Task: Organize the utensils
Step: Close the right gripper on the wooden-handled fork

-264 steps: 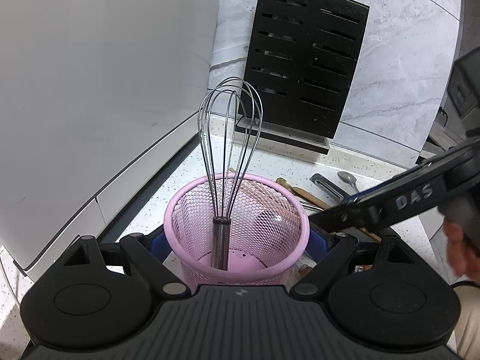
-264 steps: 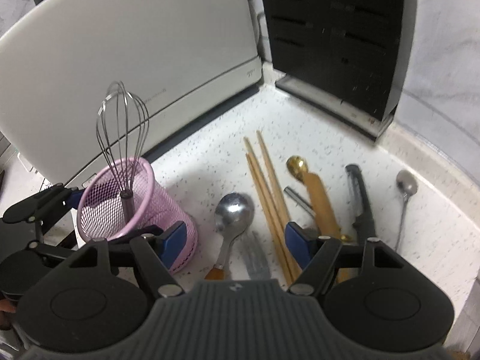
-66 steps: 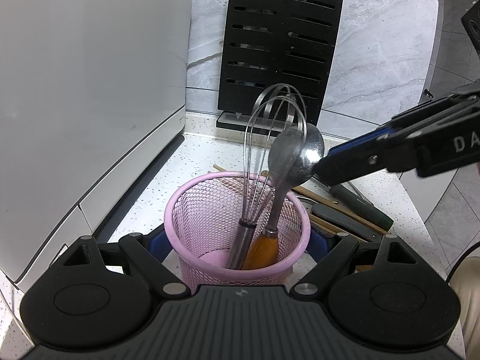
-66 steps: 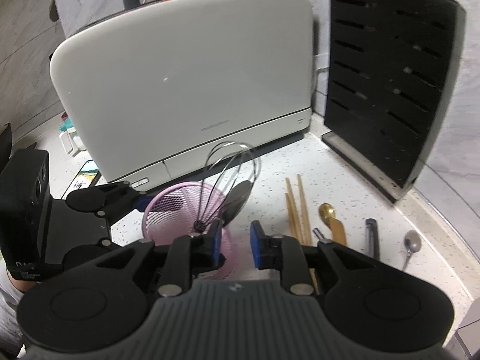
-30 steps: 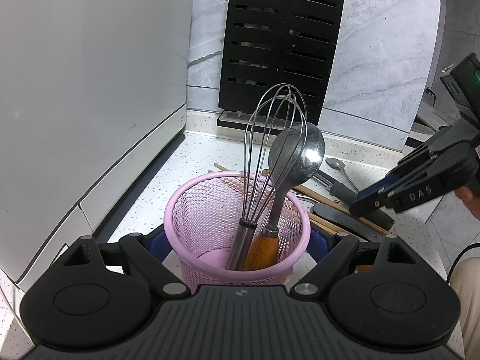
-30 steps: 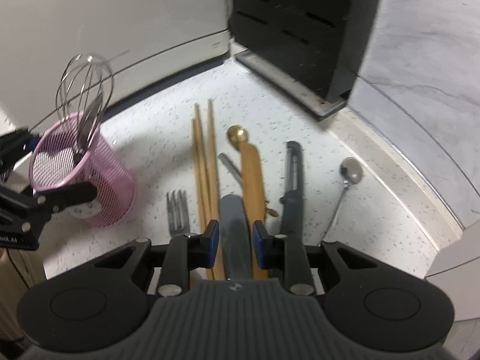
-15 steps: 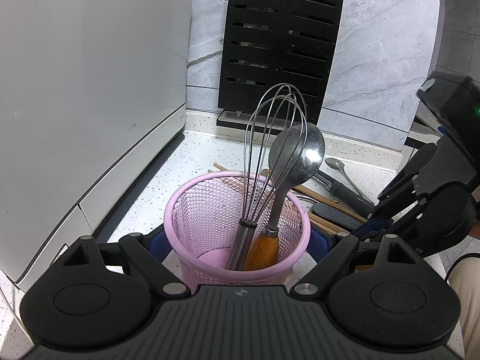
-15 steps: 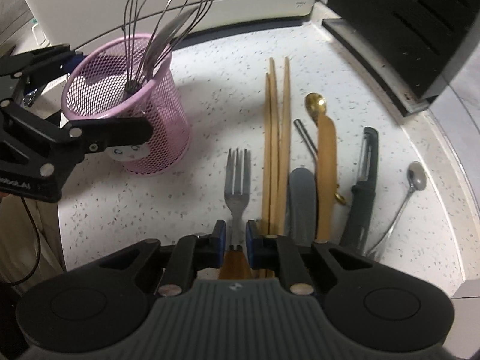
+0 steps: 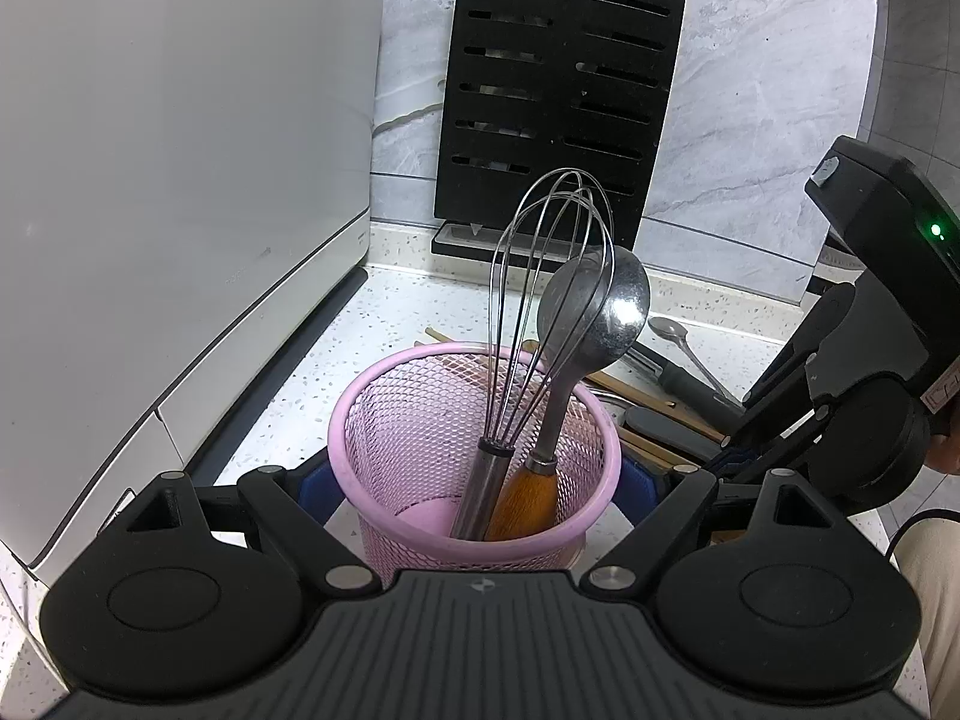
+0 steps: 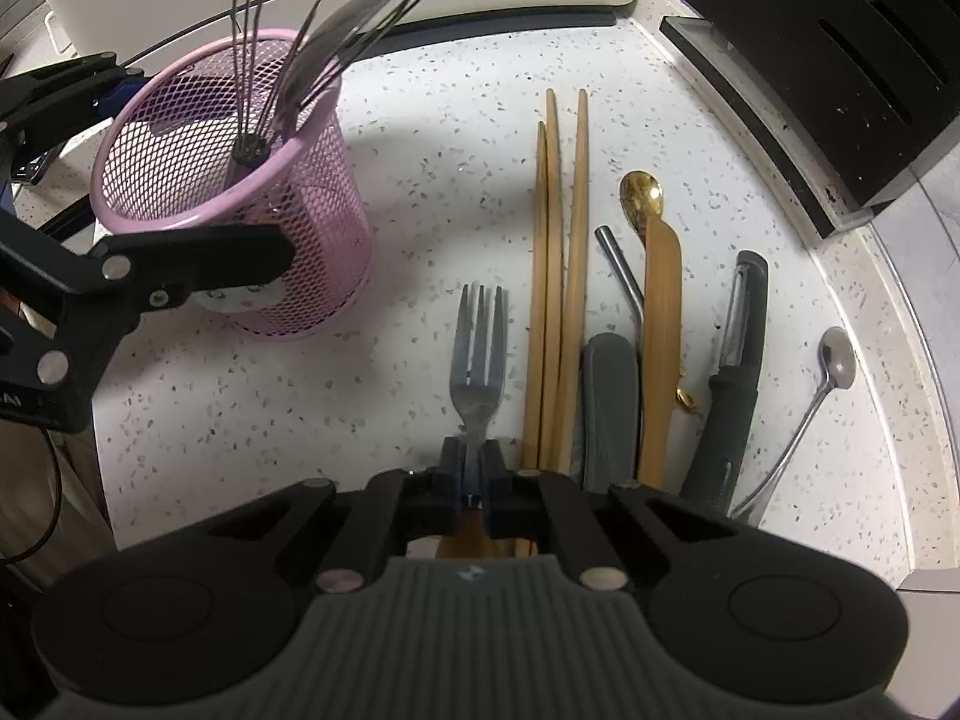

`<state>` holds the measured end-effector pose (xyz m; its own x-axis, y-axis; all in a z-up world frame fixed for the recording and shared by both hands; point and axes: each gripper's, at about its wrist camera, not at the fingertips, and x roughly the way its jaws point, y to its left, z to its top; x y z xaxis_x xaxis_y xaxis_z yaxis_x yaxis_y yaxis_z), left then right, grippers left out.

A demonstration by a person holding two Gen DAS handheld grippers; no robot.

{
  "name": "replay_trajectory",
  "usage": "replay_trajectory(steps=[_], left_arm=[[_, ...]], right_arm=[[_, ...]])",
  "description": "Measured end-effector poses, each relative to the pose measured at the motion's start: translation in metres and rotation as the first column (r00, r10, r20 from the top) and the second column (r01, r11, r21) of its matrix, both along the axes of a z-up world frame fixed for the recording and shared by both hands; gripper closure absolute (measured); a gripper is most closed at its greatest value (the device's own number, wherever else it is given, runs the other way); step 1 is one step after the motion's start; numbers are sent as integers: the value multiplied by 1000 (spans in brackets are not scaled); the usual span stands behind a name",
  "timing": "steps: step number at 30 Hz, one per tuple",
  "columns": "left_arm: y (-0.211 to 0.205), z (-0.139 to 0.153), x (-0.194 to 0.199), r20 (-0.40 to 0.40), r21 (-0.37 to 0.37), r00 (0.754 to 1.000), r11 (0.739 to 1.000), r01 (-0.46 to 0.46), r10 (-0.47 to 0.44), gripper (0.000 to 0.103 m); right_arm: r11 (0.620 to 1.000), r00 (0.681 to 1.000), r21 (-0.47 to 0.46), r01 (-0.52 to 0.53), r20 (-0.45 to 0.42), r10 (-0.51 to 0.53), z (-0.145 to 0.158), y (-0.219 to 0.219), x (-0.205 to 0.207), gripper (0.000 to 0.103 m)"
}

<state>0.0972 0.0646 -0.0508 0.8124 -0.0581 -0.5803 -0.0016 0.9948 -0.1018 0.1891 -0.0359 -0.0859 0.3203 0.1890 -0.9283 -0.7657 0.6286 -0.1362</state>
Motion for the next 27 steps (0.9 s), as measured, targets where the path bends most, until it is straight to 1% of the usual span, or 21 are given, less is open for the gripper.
replay_trajectory(steps=[4, 9, 19, 27], left_arm=[[0, 0, 0, -1, 0, 1000, 1000, 0, 0, 2], [0, 0, 0, -1, 0, 1000, 1000, -1, 1, 2], [0, 0, 0, -2, 2, 1000, 1000, -2, 2, 2], [-2, 1, -1, -6, 3, 1000, 1000, 4, -4, 2]], right_arm=[[1000, 1000, 10, -2, 19, 2, 1, -1, -4, 101], [999, 999, 49, 12, 29, -13, 3, -9, -10, 101], [983, 995, 177, 51, 80, -67, 29, -31, -26, 101], [951, 988, 298, 86, 99, -120, 47, -53, -39, 102]])
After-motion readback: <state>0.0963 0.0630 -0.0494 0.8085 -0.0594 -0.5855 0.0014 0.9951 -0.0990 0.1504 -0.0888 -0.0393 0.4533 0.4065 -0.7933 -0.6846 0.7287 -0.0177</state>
